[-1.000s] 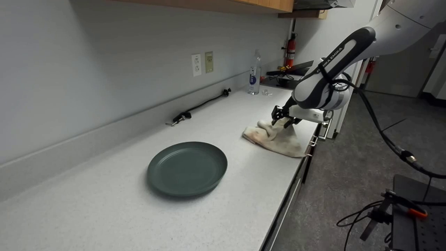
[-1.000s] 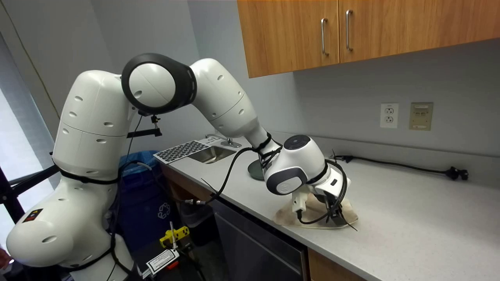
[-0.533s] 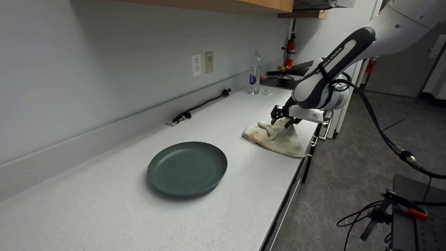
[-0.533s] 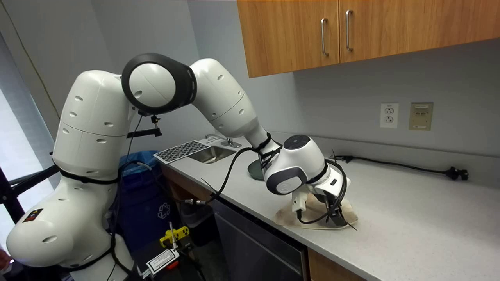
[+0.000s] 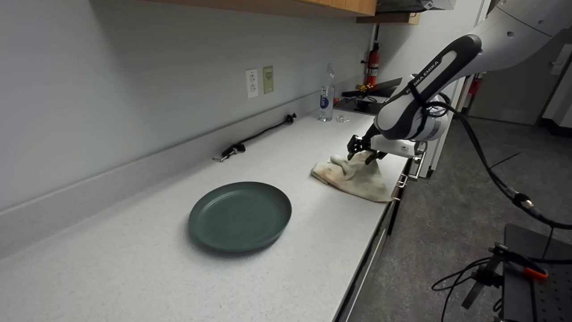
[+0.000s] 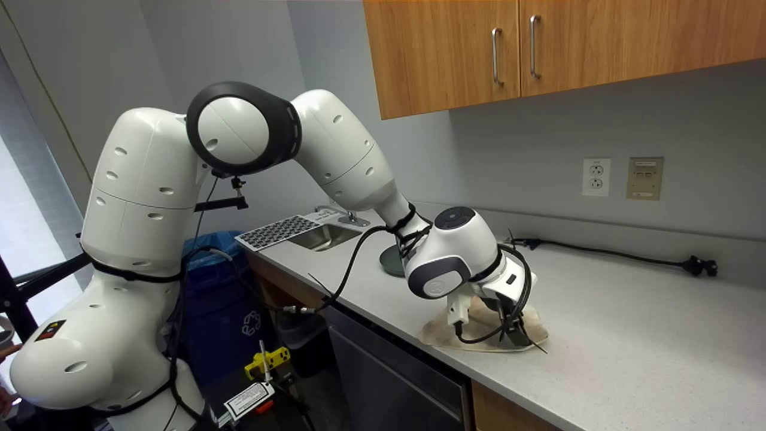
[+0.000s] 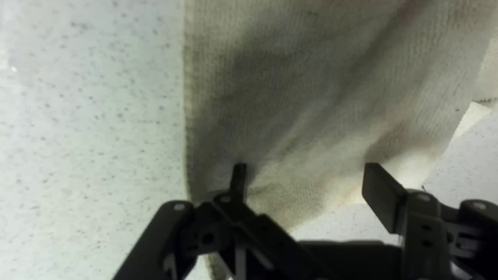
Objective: Spread the towel out on the counter
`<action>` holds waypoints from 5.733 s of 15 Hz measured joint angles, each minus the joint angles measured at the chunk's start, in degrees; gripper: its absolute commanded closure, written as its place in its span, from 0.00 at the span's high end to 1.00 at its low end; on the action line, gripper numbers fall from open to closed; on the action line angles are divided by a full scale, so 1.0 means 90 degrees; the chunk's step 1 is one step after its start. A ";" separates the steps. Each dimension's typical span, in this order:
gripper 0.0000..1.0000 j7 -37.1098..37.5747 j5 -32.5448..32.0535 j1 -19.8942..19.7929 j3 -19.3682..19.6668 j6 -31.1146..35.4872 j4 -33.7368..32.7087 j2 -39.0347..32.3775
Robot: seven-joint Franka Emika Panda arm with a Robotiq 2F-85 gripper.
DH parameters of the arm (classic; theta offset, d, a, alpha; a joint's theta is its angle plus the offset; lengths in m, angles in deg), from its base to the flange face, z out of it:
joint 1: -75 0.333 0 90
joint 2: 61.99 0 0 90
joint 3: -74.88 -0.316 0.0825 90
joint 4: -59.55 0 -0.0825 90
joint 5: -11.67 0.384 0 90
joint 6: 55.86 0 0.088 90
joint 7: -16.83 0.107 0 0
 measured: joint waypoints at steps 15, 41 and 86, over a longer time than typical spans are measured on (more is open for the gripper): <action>1.00 -0.0298 -0.0069 -0.0327 -0.0640 0.0804 0.0933 0.1184; 0.00 -0.1142 -0.0762 0.1709 0.1037 0.1508 -0.0188 -0.0064; 0.00 -0.1466 -0.1666 0.2466 0.1136 -0.0056 -0.1539 -0.1025</action>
